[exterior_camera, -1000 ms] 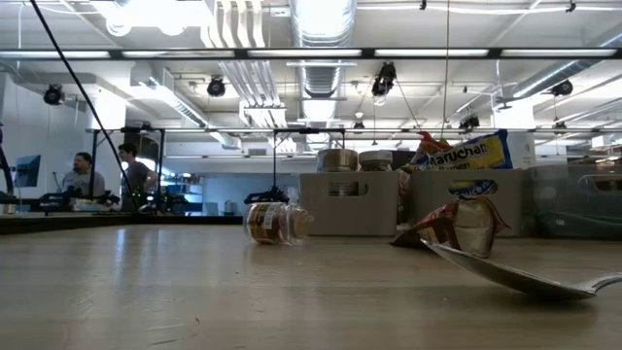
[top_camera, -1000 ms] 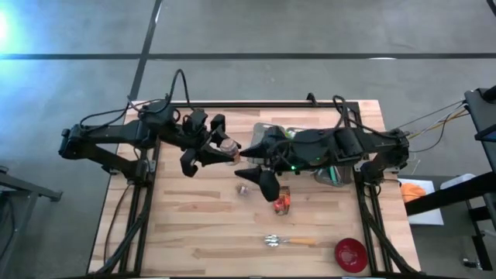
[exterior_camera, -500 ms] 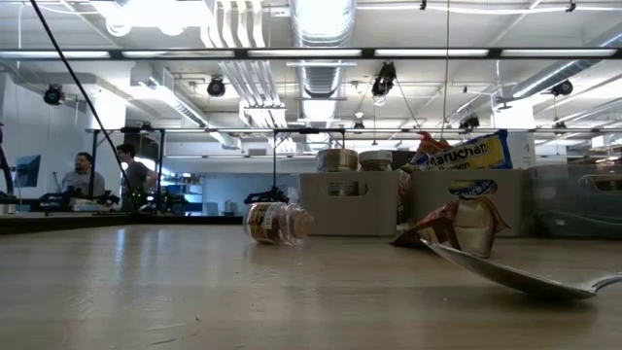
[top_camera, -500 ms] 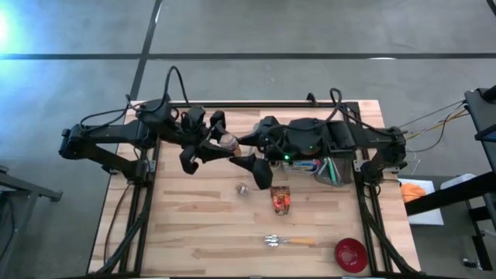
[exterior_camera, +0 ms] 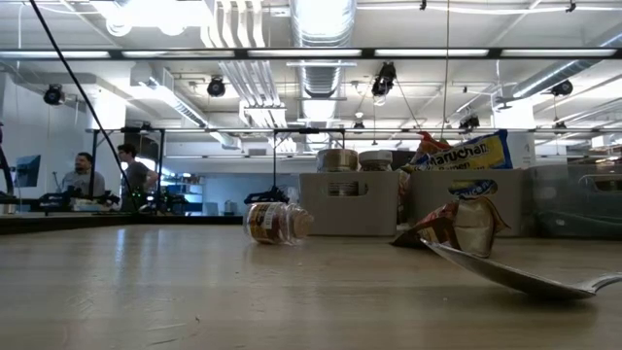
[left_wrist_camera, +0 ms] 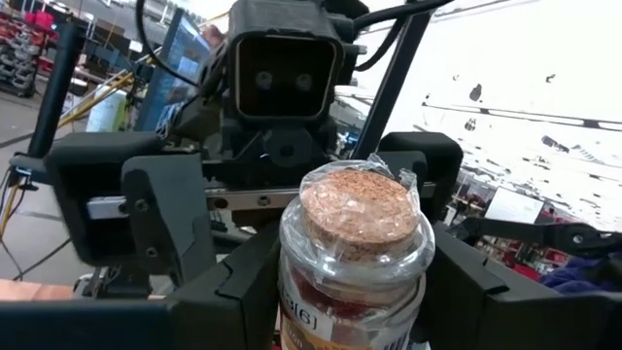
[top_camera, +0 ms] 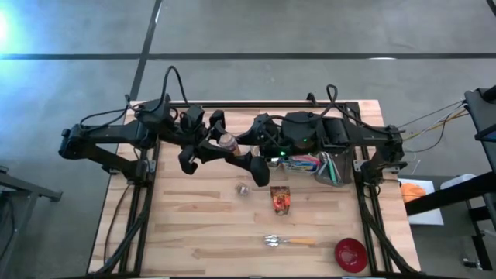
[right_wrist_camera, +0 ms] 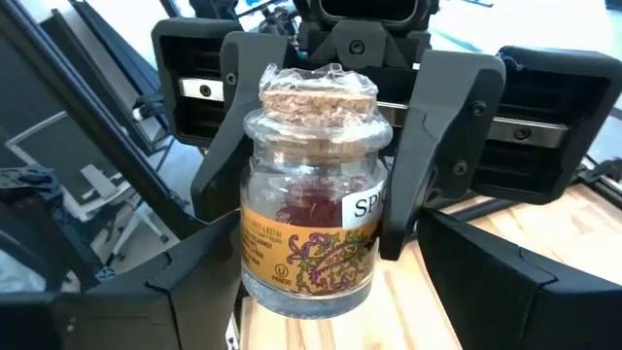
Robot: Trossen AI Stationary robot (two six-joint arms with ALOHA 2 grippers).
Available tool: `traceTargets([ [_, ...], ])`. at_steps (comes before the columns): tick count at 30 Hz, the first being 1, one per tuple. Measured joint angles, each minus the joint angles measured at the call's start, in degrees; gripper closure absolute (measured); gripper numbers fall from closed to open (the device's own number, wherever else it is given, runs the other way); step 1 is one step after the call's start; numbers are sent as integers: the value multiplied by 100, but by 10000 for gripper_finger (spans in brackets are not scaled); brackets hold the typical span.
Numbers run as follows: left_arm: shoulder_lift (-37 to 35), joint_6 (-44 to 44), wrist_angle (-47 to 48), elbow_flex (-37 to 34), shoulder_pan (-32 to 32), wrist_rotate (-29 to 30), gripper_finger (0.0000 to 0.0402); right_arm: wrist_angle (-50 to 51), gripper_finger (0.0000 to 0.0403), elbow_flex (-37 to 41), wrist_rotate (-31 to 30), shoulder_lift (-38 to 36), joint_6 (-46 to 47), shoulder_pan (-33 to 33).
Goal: Pick & Place Food Item
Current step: Put the bottom brown seasoning bottle into the left gray bin
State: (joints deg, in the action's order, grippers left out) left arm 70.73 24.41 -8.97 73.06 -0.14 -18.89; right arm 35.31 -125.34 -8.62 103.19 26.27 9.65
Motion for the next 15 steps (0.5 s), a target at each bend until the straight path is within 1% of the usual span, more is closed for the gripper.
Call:
traceTargets([
  [2,-4,0,-21,0,4,3,221,-77,110,0,96,49,-17,-19],
  [7,-8,65,-4,0,4,-14,222,-87,117,0,92,73,-103,-27],
  [10,-9,62,-6,0,-2,20,222,-87,142,0,63,75,-97,-39],
  [15,5,224,-50,0,4,-38,222,-144,193,3,228,107,-261,-22],
])
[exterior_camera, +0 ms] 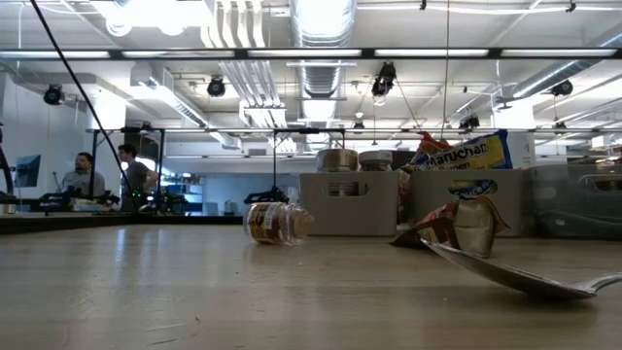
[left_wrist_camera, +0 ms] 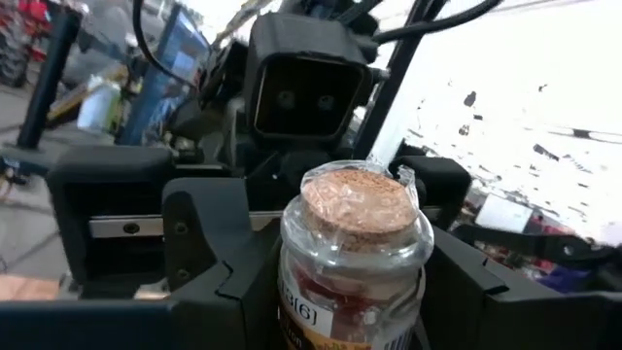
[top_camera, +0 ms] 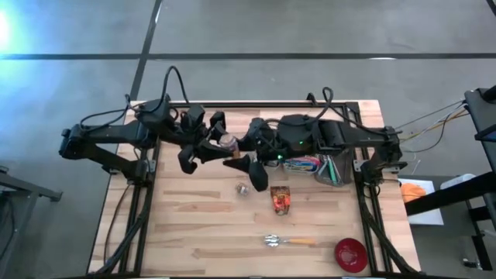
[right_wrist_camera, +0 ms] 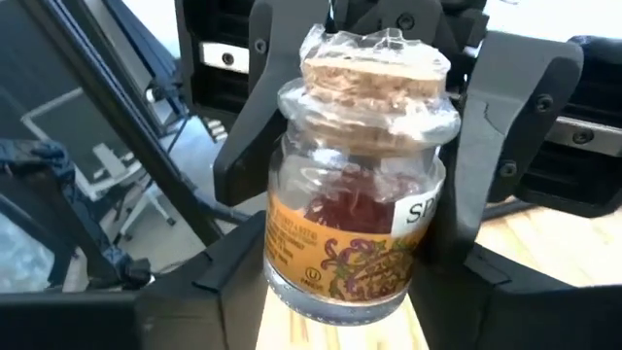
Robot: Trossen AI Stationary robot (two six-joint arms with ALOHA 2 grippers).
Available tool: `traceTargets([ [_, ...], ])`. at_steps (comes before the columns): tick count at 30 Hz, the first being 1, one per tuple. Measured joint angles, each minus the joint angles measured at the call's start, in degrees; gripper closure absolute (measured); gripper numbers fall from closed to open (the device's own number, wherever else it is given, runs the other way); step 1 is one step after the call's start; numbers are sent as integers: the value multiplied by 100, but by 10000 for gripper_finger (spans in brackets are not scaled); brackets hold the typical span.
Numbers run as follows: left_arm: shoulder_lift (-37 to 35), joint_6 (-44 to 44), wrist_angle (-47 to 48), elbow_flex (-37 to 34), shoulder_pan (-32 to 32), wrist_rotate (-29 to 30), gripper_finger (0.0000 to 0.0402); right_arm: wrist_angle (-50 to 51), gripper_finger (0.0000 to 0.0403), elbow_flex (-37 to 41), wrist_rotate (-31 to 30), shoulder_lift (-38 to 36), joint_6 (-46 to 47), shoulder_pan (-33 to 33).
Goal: Pick & Place Food Item
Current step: Put the bottom brown seasoning bottle into the left gray bin
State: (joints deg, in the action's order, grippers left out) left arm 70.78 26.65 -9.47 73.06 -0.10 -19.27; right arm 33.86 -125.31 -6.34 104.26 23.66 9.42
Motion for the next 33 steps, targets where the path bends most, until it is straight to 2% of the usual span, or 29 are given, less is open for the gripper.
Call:
traceTargets([
  [3,3,17,1,-3,2,3,222,-25,218,10,-3,9,-16,1],
  [8,-4,17,2,0,1,37,222,-59,217,10,151,7,-63,-12],
  [10,-8,30,2,0,7,17,222,-101,194,10,200,7,-95,-10],
  [14,8,81,-13,0,4,1,222,-149,116,45,443,5,-131,-25],
  [19,27,76,2,0,0,2,222,-112,52,67,82,5,78,-41],
  [23,22,59,-13,0,0,-9,222,-124,37,62,23,5,-19,-67],
  [33,16,-125,-20,7,0,-22,215,-223,34,19,-248,5,31,-65],
])
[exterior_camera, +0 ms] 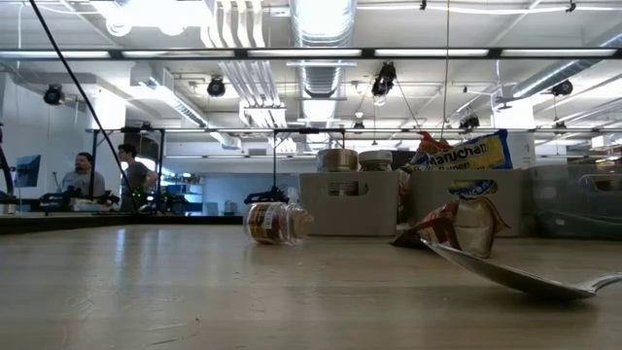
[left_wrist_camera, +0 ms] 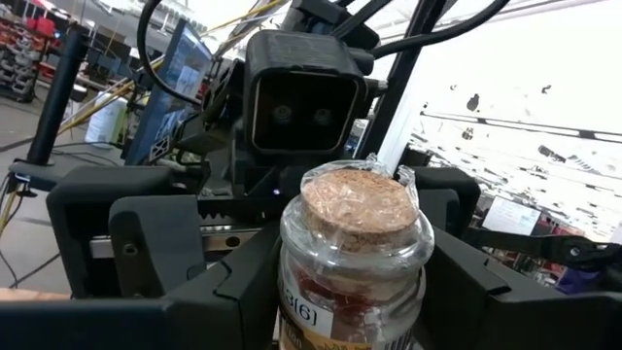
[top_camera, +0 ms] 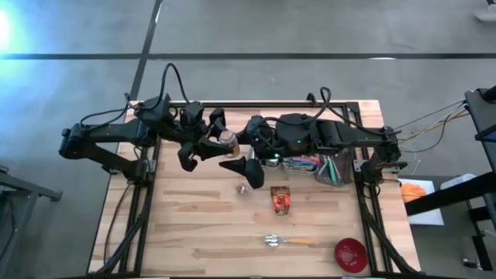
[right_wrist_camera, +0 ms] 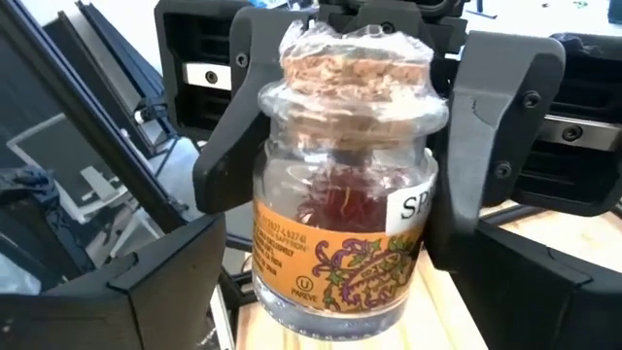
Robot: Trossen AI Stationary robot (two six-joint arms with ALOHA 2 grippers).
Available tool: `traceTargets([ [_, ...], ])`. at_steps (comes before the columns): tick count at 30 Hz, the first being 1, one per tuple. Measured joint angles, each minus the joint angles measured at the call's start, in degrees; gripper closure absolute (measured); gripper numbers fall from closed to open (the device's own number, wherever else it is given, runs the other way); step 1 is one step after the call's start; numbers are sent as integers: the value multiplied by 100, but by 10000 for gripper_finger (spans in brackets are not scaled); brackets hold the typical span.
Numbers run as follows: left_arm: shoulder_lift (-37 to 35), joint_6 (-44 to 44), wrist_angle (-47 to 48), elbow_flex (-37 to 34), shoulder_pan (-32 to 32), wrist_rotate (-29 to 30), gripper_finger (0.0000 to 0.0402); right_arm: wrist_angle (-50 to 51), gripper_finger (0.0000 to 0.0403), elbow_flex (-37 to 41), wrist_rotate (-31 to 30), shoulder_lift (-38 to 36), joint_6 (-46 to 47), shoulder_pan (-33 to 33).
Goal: Pick & Place Food Item
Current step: Put the bottom brown seasoning bottle into the left gray bin
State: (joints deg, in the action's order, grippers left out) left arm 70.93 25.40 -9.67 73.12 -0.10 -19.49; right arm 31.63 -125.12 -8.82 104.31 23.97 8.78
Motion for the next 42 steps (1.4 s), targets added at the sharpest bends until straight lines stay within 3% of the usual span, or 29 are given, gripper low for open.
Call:
traceTargets([
  [12,0,-216,5,0,3,-223,211,-47,41,-2,-398,0,262,0],
  [16,-2,-282,0,0,71,-290,203,-44,88,-2,-445,0,252,0],
  [22,2,-295,9,-1,81,-284,222,-66,177,0,-459,-9,112,0],
  [26,5,-293,6,-2,85,-303,220,-98,212,0,-445,-9,37,0],
  [42,2,-108,35,-7,98,-413,191,-147,217,39,-462,-11,-156,-7],
])
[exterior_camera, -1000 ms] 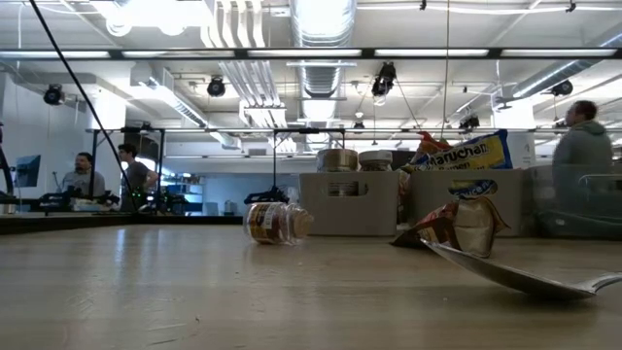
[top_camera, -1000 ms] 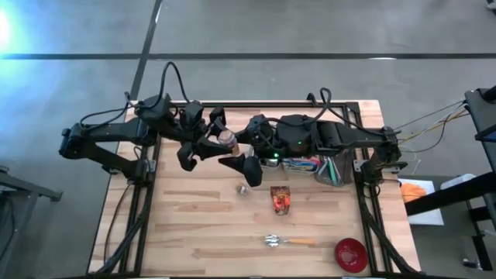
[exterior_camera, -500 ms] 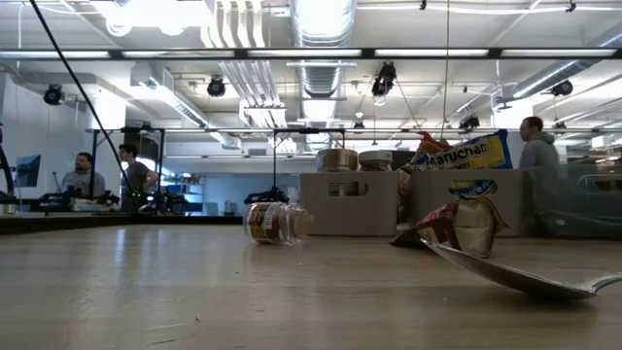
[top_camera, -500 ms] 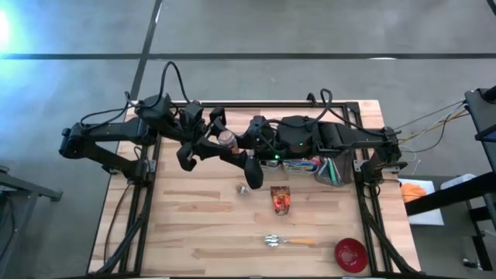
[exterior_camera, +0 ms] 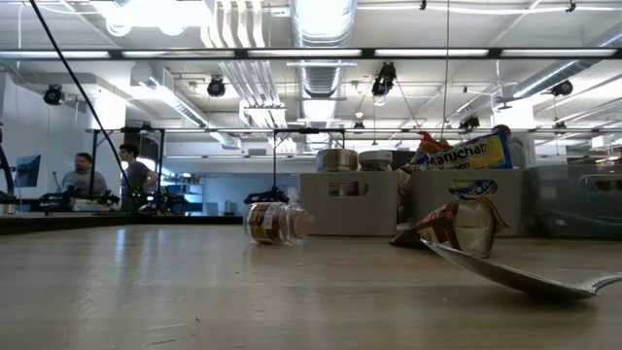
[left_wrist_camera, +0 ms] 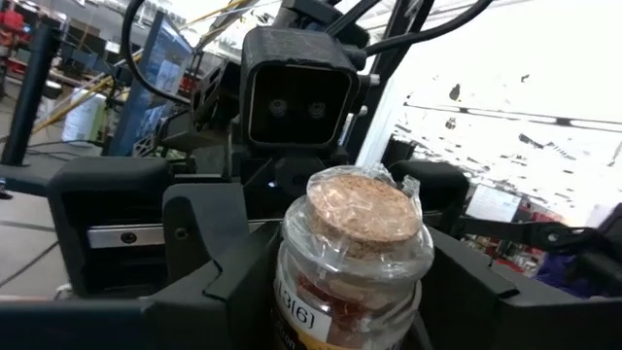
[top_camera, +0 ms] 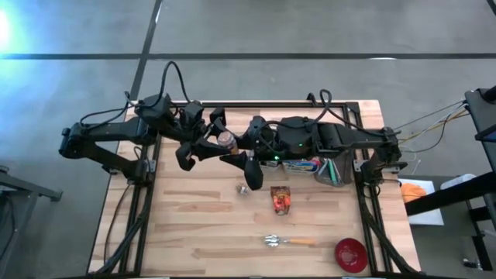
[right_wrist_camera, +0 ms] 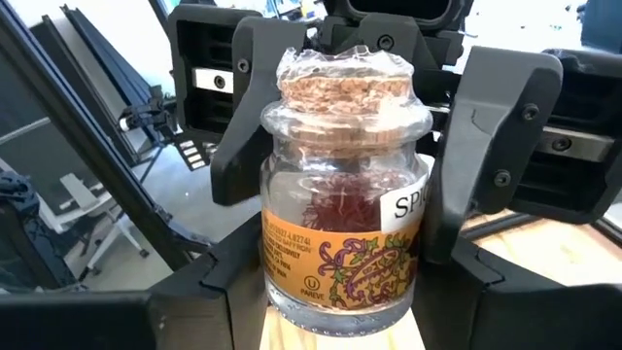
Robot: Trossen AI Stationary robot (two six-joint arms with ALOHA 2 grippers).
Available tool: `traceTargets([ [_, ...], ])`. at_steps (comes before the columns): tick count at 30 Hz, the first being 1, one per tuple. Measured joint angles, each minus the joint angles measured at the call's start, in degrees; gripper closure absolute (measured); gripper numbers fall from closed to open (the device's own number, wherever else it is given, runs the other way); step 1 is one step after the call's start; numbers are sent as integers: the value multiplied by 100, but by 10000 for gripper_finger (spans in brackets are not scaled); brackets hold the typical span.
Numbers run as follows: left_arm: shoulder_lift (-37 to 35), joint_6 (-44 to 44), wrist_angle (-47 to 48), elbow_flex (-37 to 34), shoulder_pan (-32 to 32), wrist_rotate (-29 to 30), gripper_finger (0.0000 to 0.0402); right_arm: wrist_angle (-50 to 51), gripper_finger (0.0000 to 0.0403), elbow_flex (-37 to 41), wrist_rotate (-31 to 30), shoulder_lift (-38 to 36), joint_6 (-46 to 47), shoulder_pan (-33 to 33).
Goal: Pick & Place Food Item
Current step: Put the bottom brown seasoning bottle into the left gray bin
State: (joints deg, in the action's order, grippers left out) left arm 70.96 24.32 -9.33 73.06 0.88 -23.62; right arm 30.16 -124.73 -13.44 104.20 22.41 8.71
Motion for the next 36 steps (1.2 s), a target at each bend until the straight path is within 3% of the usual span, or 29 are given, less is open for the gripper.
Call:
traceTargets([
  [15,-15,273,-39,-11,9,-16,119,-202,217,4,-103,0,-221,-7],
  [21,-20,115,-59,-11,16,331,92,-290,217,-2,-184,0,-272,-12],
  [36,-20,-185,-118,-9,16,455,86,-480,217,-31,-201,0,-355,17],
])
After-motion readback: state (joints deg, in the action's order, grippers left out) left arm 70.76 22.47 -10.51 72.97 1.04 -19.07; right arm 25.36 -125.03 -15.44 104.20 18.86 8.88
